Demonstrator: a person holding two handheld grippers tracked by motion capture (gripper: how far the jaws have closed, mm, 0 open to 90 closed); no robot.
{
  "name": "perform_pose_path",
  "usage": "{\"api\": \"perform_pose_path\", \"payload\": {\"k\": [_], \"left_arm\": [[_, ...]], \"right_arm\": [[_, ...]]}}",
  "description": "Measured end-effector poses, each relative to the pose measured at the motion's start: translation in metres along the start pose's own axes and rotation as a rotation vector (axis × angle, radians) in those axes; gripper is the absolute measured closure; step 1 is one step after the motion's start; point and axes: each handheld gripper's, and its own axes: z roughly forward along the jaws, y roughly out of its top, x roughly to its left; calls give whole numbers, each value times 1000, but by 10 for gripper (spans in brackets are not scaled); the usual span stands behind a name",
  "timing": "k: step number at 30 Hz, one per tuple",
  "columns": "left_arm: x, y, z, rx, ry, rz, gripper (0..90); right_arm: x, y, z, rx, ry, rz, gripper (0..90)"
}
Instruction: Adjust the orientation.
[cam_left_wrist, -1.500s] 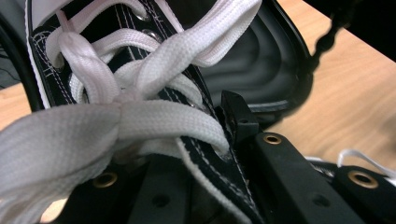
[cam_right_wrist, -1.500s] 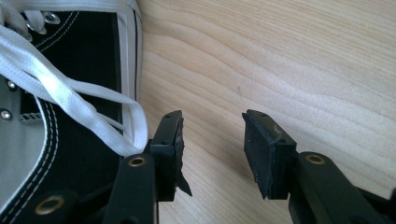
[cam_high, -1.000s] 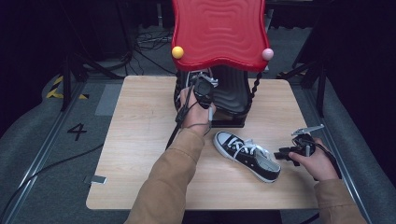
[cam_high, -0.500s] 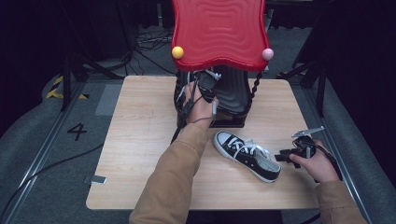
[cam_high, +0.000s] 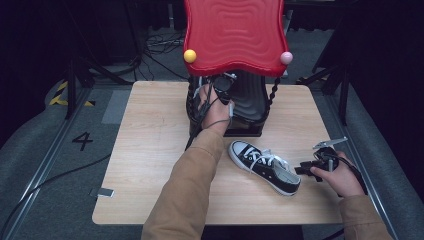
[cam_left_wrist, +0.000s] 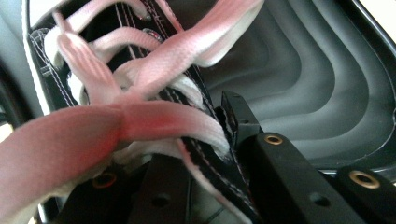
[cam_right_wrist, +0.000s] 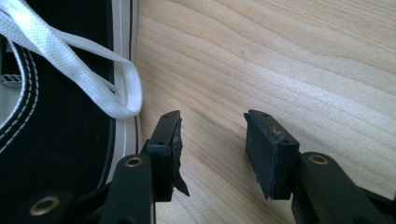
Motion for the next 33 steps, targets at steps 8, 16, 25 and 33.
{"api": "perform_pose_path", "payload": {"k": [8, 16, 25, 33], "left_arm": [[-3, 2, 0, 47, -50, -30, 605], [-5, -2, -14, 41, -124, -61, 443], [-2, -12, -43, 23, -122, -37, 391], [9, -35, -80, 12, -234, -44, 464]], "right_arm": [[2, 1, 1, 4, 6, -6, 560], [3, 1, 2, 10, 9, -12, 560], [4, 2, 4, 18, 14, -19, 559], [1, 3, 5, 15, 12, -10, 559]]}}
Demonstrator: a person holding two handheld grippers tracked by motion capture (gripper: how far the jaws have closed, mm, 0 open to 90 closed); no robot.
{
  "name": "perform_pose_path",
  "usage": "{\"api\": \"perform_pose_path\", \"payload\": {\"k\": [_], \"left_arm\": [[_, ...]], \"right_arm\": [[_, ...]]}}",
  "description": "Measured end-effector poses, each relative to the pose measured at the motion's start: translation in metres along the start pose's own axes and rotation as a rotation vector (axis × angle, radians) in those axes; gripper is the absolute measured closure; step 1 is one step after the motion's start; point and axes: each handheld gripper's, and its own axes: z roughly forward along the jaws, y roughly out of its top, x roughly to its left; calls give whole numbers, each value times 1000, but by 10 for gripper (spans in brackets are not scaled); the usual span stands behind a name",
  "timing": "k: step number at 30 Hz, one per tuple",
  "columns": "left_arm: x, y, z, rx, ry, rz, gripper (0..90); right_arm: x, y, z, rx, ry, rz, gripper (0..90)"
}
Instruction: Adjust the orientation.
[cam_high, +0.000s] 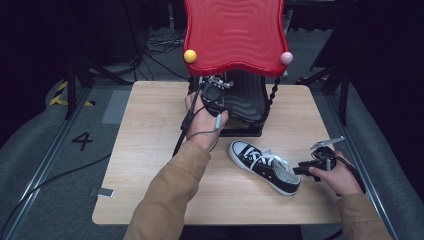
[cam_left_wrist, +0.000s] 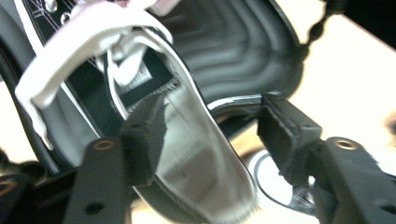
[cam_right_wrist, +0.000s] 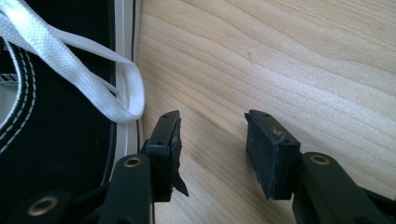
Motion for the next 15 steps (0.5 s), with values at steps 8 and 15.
{"api": "perform_pose_path", "payload": {"k": [8, 15], "left_arm": [[-4, -26, -29, 42, -107, 78, 640], [-1, -55, -27, 98, -188, 106, 798]], "right_arm": [[1, 1, -1, 0, -6, -2, 564], [2, 0, 0, 4, -6, 0, 564]]}}
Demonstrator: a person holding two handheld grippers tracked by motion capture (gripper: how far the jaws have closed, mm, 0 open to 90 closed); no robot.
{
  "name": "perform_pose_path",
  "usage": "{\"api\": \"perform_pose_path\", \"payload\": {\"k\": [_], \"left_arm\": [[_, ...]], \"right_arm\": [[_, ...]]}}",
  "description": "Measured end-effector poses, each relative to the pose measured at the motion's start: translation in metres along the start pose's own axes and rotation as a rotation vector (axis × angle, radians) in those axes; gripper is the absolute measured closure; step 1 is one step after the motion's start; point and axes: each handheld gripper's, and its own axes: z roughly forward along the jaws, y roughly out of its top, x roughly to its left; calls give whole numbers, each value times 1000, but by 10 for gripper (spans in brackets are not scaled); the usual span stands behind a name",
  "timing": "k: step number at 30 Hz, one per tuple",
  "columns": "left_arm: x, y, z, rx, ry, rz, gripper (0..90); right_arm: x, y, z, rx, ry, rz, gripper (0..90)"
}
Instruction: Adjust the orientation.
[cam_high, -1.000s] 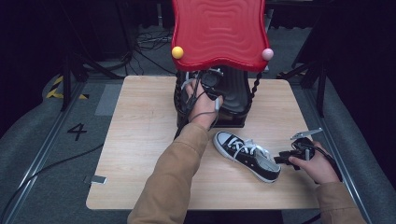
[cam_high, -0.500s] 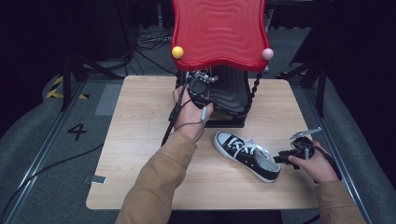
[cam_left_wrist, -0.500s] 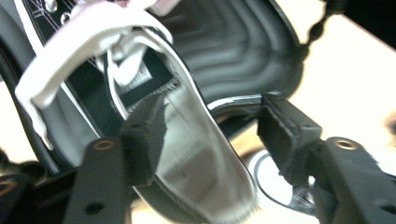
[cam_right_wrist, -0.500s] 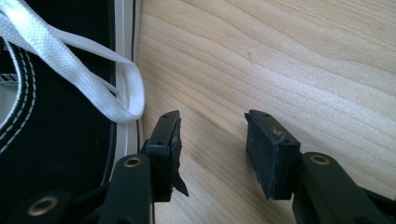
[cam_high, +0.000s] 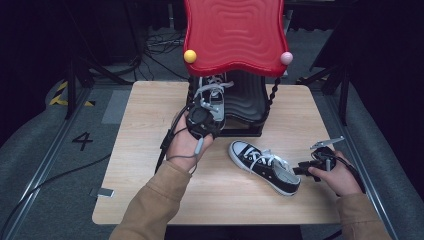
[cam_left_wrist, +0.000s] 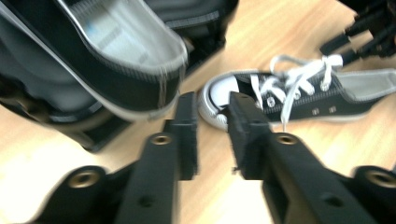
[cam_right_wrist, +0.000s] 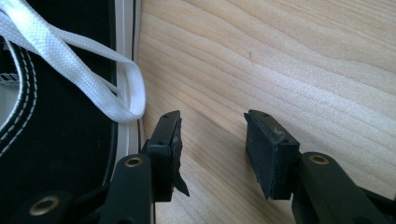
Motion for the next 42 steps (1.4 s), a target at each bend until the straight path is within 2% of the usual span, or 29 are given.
{"api": "perform_pose_path", "payload": {"k": [3, 5, 6, 10, 12, 15, 22, 26, 29, 34, 37, 40, 41, 42], "left_arm": [[4, -10, 11, 6, -29, 29, 873], [5, -11, 13, 8, -29, 35, 894], [8, -14, 20, 16, -31, 48, 896], [13, -17, 30, 2, -45, 34, 899], [14, -21, 37, -29, -32, 21, 900], [13, -22, 41, -45, -27, 27, 900], [15, -25, 56, -61, 17, -3, 900], [18, -27, 56, -114, 58, -26, 900], [19, -27, 56, -128, 51, -34, 900], [19, -24, 59, -146, 74, -61, 900], [17, -21, 60, -145, 84, -57, 900], [16, -18, 61, -157, 132, -36, 900], [16, -15, 63, -158, 171, -31, 900], [17, -13, 63, -157, 171, -35, 900]], "right_arm": [[0, 0, 0, 0, -2, -4, 564], [1, 0, 0, 1, -3, -5, 564], [1, 0, 1, 0, -3, -5, 564], [0, 0, 1, 2, -3, -4, 564], [0, 0, 2, 2, -1, -5, 566], [0, -1, 2, 1, -2, -4, 565], [0, -1, 2, 1, -1, -6, 565], [0, -1, 2, 2, -2, -6, 564], [0, -1, 2, 1, -2, -7, 564], [1, 0, 2, 0, -4, -8, 563], [2, 0, 3, 2, -4, -10, 563], [2, 0, 3, 0, -2, -11, 562], [2, 0, 3, 1, -1, -7, 562], [2, 0, 3, 0, -2, -6, 562]]}}
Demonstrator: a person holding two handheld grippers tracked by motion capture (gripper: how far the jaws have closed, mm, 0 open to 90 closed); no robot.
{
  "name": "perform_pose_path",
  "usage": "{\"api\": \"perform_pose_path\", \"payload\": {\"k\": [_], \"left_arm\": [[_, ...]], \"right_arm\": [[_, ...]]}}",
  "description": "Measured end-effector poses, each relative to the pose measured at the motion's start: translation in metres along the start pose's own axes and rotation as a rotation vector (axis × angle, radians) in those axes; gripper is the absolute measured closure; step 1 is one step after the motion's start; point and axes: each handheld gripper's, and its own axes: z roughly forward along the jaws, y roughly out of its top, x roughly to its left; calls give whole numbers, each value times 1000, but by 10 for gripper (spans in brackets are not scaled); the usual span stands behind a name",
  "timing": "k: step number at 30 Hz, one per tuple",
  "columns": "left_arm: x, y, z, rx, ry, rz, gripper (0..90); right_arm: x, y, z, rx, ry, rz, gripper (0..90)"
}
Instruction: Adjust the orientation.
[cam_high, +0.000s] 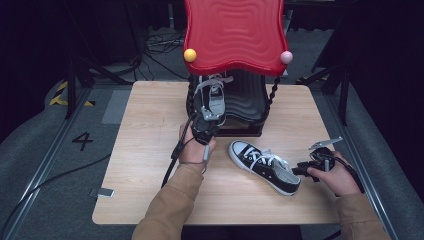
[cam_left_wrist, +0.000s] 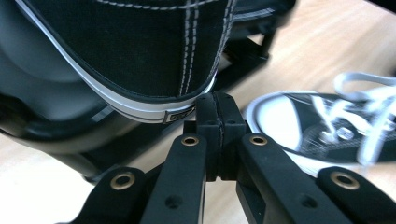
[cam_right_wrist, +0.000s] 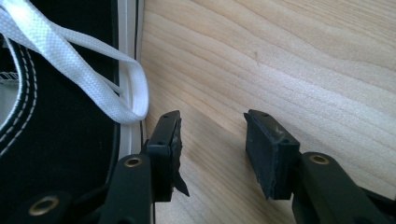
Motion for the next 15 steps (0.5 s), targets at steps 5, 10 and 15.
{"api": "perform_pose_path", "payload": {"k": [5, 10, 15], "left_arm": [[-1, 8, 4, 16, 17, 10, 900], [2, 13, 5, 24, 17, -2, 900], [5, 14, 3, 31, 72, -10, 900]], "right_arm": [[0, 0, 0, -1, 3, 0, 562], [0, 0, 0, -1, 2, -2, 561], [0, 0, 0, 0, 1, -3, 560]]}}
